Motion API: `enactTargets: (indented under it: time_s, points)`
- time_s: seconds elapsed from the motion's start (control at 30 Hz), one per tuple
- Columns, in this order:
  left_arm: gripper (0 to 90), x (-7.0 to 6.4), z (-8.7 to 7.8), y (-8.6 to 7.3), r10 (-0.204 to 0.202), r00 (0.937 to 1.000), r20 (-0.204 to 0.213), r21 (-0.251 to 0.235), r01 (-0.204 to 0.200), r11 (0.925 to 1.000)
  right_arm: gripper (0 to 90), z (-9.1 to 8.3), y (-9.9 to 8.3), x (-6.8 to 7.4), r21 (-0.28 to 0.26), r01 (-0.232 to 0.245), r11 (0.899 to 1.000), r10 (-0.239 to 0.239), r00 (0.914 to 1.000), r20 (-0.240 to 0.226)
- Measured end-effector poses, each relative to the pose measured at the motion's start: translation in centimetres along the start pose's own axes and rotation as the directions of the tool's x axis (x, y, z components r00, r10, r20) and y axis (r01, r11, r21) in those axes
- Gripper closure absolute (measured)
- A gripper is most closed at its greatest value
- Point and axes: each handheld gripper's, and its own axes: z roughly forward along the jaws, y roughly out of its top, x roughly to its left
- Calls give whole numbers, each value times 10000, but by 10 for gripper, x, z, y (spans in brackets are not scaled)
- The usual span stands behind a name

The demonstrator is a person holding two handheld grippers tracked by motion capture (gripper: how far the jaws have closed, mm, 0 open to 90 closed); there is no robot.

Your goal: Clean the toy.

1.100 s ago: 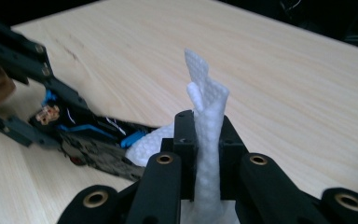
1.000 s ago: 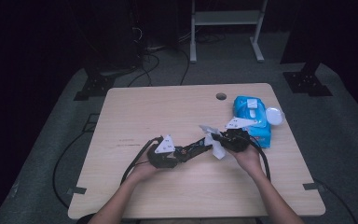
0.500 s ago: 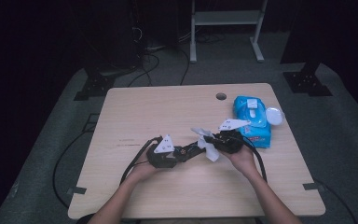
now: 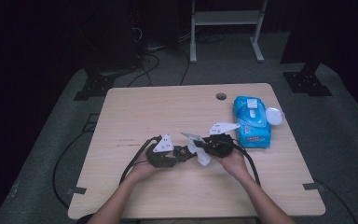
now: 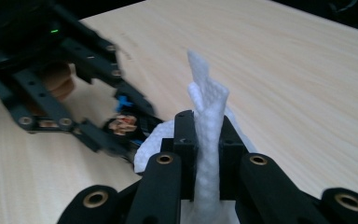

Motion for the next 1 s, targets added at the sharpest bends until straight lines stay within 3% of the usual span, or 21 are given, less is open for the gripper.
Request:
enactTargets:
  time_s: [0.13, 0.23, 0.33, 0.5, 0.63, 0.77, 0.87, 0.97, 1.0]
  points:
    - [580, 2, -3, -1, 80, 10000, -22, 38, -80, 10000, 816, 10, 1, 11, 77, 404, 9992, -403, 9991, -160]
    - [580, 2, -5, -2, 106, 9999, -7, 63, -106, 9999, 816, 8, 1, 8, 54, 244, 9997, -244, 9996, -162]
    - [579, 1, -5, -2, 213, 9998, -33, 71, -213, 9997, 816, 1, -1, 1, 245, 341, 9991, -348, 9990, 293]
    - [576, 0, -6, -1, 262, 9997, -30, 65, -262, 9996, 817, 0, -2, 1, 280, 267, 9992, -277, 9991, 333]
    - [465, 0, -8, 3, 304, 9995, -80, -226, -305, 9993, 817, 5, -3, 8, 104, 198, 9997, -199, 9998, 26]
    - [474, 2, -6, 0, 235, 9997, -10, 15, -235, 9997, 817, 8, -1, 14, 141, 279, 9995, -276, 9994, -188]
    - [550, 2, -6, -1, 262, 9994, 213, 41, -263, 9996, 816, 9, -1, 16, 98, 304, 9995, -301, 9991, -309]
    - [575, 1, -8, 0, 430, 9989, 172, 130, -432, 9990, 816, 7, -1, 11, 47, 153, 9999, -153, 9998, -144]
    - [578, 1, -9, 0, 440, 9987, 239, 92, -442, 9990, 816, 2, -2, 5, 36, 129, 9999, -130, 9998, 153]
